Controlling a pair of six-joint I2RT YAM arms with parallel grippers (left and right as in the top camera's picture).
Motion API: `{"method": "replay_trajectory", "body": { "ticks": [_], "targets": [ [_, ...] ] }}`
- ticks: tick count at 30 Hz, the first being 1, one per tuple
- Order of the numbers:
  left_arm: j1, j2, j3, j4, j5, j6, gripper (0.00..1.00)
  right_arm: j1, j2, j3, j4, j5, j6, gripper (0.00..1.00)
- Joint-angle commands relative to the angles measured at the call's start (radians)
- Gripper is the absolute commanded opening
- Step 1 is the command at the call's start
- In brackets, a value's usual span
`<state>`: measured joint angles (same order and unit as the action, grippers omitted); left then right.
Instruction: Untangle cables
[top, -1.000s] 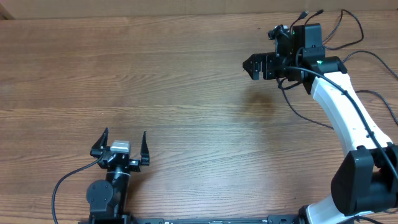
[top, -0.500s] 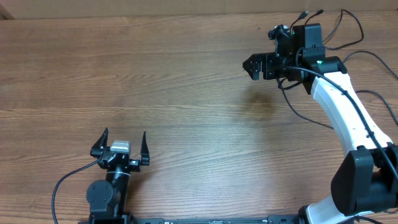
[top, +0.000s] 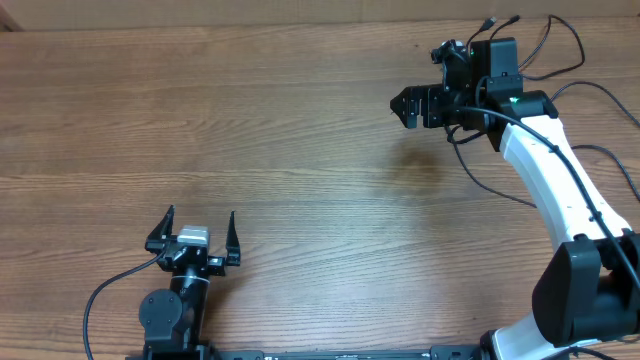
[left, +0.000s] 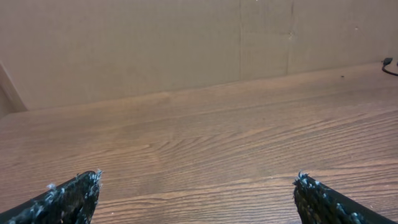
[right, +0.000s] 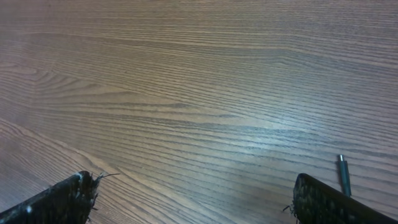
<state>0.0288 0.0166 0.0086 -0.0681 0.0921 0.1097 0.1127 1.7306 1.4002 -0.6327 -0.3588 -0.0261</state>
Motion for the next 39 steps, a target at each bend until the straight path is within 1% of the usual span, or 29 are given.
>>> {"method": "replay_trajectory", "body": {
  "ticks": [1,14,24,28,31,33,39],
  "targets": [
    [0.005,-0.012,-0.004,-0.005,-0.014,-0.013,1.00,0.001,-0.003,0.002,-0.005,0.003,-0.008,1.00],
    [0.005,-0.012,-0.004,-0.005,-0.014,-0.013,1.00,0.001,-0.014,0.001,-0.005,0.007,-0.005,1.00],
    [0.005,-0.012,-0.004,-0.005,-0.014,-0.013,1.00,-0.002,-0.127,0.001,0.012,0.011,-0.005,1.00],
    [0.005,-0.012,-0.004,-0.005,-0.014,-0.013,1.00,-0.002,-0.172,-0.019,0.079,0.011,-0.005,1.00],
    [0.005,-0.012,-0.004,-0.005,-0.014,-0.013,0.99,-0.002,-0.211,-0.066,0.146,0.016,-0.006,1.00],
    [0.005,-0.012,-0.004,-0.005,-0.014,-0.013,1.00,-0.002,-0.243,-0.114,0.201,0.026,-0.006,1.00],
    [0.005,-0.012,-0.004,-0.005,-0.014,-0.013,1.00,-0.001,-0.373,-0.338,0.452,0.028,-0.005,1.00]
  ]
}}
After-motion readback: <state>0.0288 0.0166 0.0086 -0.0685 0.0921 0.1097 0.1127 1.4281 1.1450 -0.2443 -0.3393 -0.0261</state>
